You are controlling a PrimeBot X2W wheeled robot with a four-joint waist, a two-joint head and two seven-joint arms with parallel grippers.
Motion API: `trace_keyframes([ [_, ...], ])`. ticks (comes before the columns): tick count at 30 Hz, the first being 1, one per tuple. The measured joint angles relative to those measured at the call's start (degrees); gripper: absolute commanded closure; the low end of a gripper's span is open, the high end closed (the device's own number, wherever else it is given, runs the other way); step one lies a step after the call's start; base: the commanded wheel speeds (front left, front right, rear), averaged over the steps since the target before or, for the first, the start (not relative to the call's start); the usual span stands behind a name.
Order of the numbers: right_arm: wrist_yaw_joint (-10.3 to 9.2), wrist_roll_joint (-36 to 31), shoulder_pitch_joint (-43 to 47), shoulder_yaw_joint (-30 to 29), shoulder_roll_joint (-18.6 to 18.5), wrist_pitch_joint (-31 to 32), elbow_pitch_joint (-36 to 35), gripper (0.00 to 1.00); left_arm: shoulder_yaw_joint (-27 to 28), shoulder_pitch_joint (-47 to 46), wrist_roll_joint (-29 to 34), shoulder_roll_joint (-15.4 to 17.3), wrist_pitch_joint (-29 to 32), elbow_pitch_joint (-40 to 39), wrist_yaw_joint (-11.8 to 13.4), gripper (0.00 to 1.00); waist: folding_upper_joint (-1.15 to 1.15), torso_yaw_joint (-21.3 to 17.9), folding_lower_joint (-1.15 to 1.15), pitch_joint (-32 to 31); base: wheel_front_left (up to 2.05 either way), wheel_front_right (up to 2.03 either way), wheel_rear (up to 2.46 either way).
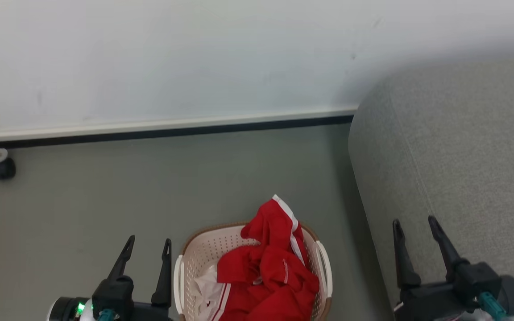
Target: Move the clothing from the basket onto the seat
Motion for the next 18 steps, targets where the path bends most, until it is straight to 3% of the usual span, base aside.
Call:
trace_keyframes([
  [12,0.49,-1.14,-7.54,-0.15,-0.21,-0.16,-2.69,0.00,-4.33,-7.40,1.99,-0.34,0.20,8.73,-2.76,0.00,0.01,-3.39,0.01,9.85,0.00,0.00,0.00],
  [18,0.91,-1.21,-11.09,0.53,1.38,-0.25,-3.71,0.00,-6.64,-11.47,4.14,-0.49,1.71,13.32,-4.20,0.00,0.01,-5.85,0.01,14.62,0.00,0.00,0.00],
])
